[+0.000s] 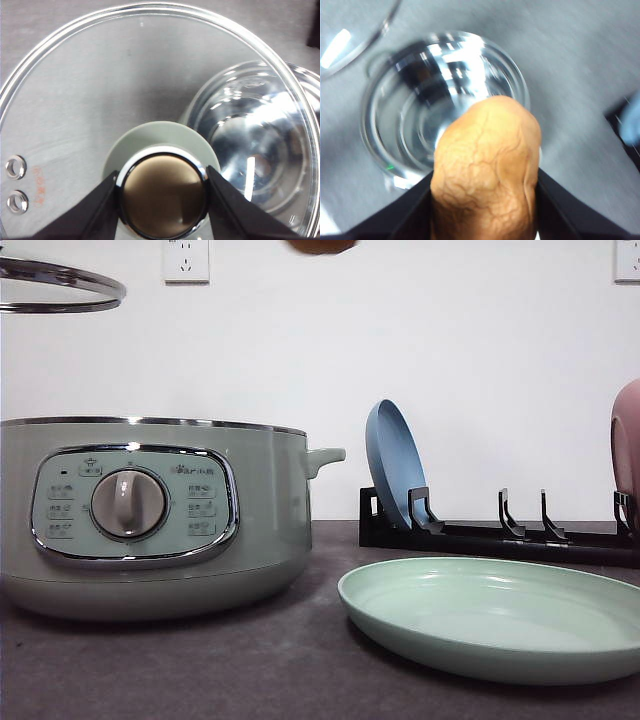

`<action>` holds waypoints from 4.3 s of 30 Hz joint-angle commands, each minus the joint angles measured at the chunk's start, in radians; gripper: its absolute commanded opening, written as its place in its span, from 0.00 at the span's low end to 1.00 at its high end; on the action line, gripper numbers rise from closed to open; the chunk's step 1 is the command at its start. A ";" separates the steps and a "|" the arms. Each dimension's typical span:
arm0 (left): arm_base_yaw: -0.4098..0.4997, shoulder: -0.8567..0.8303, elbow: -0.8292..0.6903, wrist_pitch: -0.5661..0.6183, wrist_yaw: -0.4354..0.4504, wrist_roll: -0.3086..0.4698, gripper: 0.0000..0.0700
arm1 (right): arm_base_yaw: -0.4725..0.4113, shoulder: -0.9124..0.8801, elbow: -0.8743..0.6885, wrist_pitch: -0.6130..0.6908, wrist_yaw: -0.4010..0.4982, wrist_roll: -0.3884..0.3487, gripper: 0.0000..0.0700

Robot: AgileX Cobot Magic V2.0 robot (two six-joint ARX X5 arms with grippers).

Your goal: Transfer potato from steamer to green plate

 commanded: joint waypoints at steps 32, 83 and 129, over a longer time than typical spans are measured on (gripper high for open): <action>-0.181 0.001 0.030 0.041 0.006 0.005 0.00 | -0.101 -0.478 -1.328 0.832 0.072 0.374 0.17; -0.366 0.260 0.030 0.102 0.079 0.002 0.00 | -0.145 -0.660 -1.116 0.743 0.130 0.247 0.81; -0.397 0.379 0.027 0.109 -0.008 0.013 0.00 | -0.145 -0.662 -1.116 0.721 0.156 0.231 0.81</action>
